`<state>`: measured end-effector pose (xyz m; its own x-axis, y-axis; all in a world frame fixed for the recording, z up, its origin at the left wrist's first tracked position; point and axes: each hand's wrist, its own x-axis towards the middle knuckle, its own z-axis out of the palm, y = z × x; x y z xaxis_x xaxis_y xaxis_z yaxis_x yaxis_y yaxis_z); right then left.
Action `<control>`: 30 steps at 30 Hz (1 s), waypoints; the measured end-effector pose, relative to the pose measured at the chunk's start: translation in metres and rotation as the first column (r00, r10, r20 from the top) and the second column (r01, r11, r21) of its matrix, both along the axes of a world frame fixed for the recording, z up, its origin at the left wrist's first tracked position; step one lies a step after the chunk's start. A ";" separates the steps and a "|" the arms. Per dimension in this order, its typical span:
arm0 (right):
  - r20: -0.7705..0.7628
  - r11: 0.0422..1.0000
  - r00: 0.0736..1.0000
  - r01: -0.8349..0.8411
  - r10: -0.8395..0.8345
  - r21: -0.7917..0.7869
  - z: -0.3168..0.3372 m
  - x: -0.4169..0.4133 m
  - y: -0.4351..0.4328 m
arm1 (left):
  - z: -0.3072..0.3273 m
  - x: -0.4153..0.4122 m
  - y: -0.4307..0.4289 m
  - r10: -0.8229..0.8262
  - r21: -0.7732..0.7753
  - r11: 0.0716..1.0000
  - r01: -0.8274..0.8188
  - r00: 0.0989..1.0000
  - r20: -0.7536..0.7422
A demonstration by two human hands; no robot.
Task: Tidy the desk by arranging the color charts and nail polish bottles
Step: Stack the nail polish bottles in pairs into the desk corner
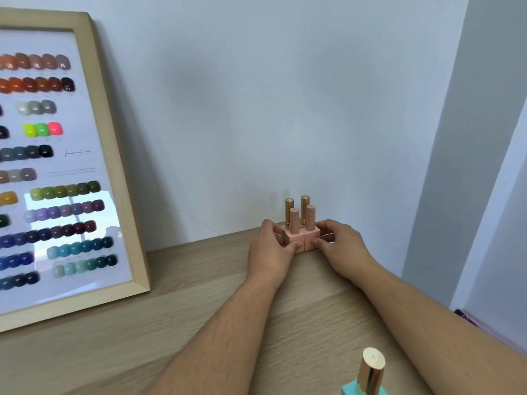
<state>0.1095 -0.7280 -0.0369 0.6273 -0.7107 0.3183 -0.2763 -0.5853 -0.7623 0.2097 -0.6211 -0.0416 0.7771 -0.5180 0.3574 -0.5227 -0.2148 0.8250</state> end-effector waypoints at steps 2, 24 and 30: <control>0.002 1.000 1.000 0.006 -0.006 -0.008 0.000 0.001 0.000 | 0.000 0.001 -0.001 0.000 -0.001 1.000 0.000 1.000 0.002; -0.012 1.000 1.000 0.012 -0.012 -0.024 0.000 0.016 -0.013 | 0.002 0.014 -0.015 0.026 0.009 1.000 -0.026 1.000 0.005; 0.049 0.999 0.998 0.034 -0.032 -0.038 0.000 0.007 -0.004 | 0.003 0.009 -0.006 0.016 0.004 1.000 -0.016 0.999 -0.030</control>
